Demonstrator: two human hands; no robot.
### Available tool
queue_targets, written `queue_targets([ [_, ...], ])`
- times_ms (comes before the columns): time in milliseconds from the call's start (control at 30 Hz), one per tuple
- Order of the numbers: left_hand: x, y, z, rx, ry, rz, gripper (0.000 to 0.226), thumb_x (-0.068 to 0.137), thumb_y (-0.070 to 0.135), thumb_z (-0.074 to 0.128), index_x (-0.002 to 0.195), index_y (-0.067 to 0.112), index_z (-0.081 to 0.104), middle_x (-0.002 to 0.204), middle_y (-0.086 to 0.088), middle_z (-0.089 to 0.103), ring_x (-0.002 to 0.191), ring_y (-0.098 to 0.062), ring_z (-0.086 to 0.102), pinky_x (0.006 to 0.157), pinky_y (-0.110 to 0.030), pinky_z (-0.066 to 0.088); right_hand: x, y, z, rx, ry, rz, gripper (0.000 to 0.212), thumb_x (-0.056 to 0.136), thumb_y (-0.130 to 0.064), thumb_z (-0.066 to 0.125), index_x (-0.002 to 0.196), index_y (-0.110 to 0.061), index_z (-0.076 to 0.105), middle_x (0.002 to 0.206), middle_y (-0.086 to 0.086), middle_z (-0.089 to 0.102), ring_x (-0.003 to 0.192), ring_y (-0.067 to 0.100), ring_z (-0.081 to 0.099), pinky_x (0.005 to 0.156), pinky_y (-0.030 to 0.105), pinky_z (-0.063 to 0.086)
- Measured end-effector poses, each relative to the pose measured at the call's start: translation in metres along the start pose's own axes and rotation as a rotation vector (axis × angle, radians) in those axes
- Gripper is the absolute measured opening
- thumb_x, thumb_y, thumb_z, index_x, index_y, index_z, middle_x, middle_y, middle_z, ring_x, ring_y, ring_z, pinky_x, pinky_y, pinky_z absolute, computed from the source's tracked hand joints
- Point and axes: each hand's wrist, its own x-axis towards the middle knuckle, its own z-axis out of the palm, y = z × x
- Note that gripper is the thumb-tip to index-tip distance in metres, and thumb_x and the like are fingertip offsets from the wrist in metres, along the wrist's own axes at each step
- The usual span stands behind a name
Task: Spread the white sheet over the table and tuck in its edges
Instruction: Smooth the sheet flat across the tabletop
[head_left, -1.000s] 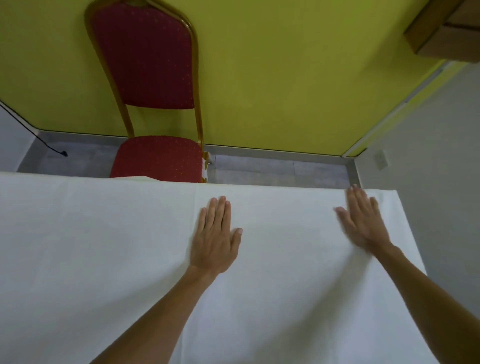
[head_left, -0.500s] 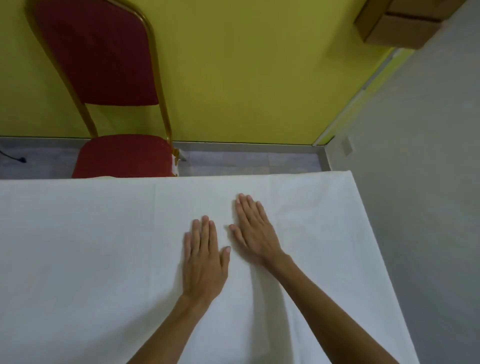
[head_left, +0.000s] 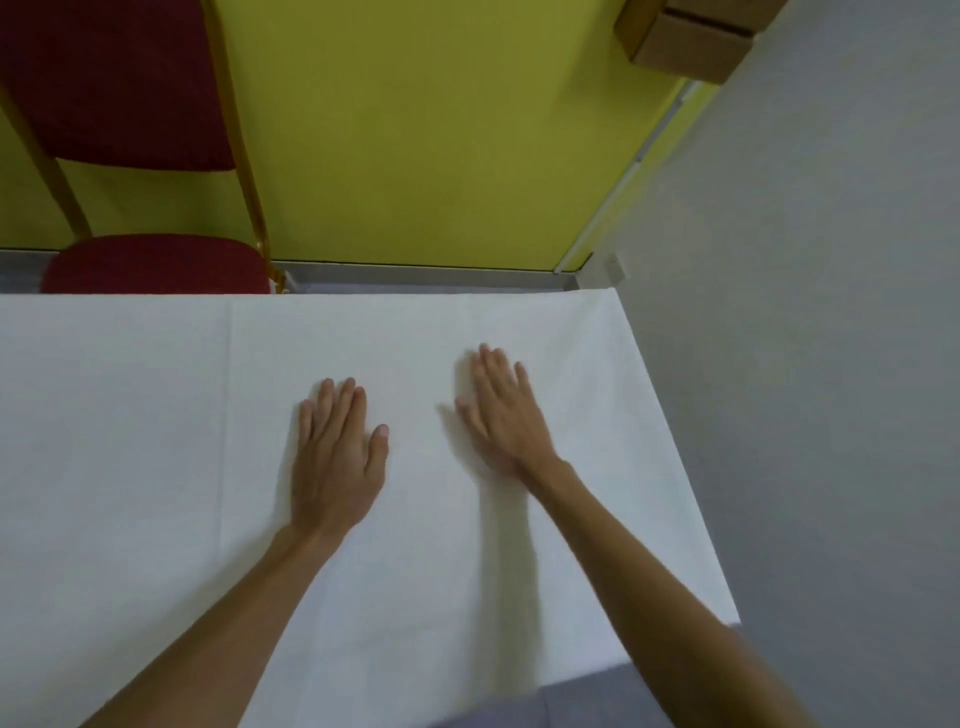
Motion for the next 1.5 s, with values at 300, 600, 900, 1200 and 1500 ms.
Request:
queue_targets([
  [300,-0.081,0.029,0.013,0.258,-0.064,0.045,0.068,0.101,0.044,0.03,0.151,-0.001,0.03,0.161,-0.021,0.024,0.151,-0.037,0.017,0.122,-0.052,0.016,-0.089,-0.019,0.038,-0.062,-0.02,-0.074,0.076,0.105,-0.06,0.008,0.162,-0.011,0.008,0.171,0.004,0.0,0.157,0.018,-0.007,0.128,0.043,-0.003],
  [600,-0.078,0.032,0.017,0.324,-0.049,0.02,0.066,0.101,0.041,0.032,0.148,-0.004,0.036,0.158,-0.021,0.03,0.149,-0.038,0.022,0.121,-0.054,0.017,-0.092,0.104,0.002,0.064,0.01,0.205,0.084,0.099,-0.064,0.006,0.162,-0.009,-0.001,0.171,0.008,-0.007,0.157,0.021,-0.011,0.128,0.043,-0.006],
  [900,-0.167,0.093,0.036,0.274,-0.077,-0.174,0.064,0.102,0.037,0.018,0.153,-0.002,0.023,0.163,-0.018,0.017,0.152,-0.035,0.01,0.122,-0.054,0.014,-0.183,-0.021,0.058,0.076,-0.013,-0.223,0.063,0.11,-0.043,0.024,0.16,-0.005,0.022,0.169,0.012,0.013,0.158,0.024,0.006,0.126,0.051,0.018],
  [1200,-0.163,0.096,0.029,0.262,-0.094,-0.206,0.065,0.102,0.038,0.02,0.153,-0.002,0.024,0.163,-0.017,0.018,0.152,-0.034,0.012,0.122,-0.054,0.015,-0.201,0.14,0.008,0.025,-0.07,0.122,0.078,0.106,-0.059,0.017,0.16,-0.012,-0.015,0.168,0.006,-0.022,0.155,0.019,-0.021,0.127,0.052,0.001],
  [1500,-0.188,0.146,0.055,0.251,-0.152,-0.146,0.069,0.102,0.044,0.027,0.153,-0.002,0.022,0.164,-0.018,0.013,0.153,-0.033,0.008,0.123,-0.052,0.014,-0.229,0.06,0.048,0.026,-0.043,-0.237,0.067,0.109,-0.044,0.035,0.16,-0.003,0.019,0.169,0.014,0.011,0.157,0.028,0.008,0.126,0.053,0.016],
])
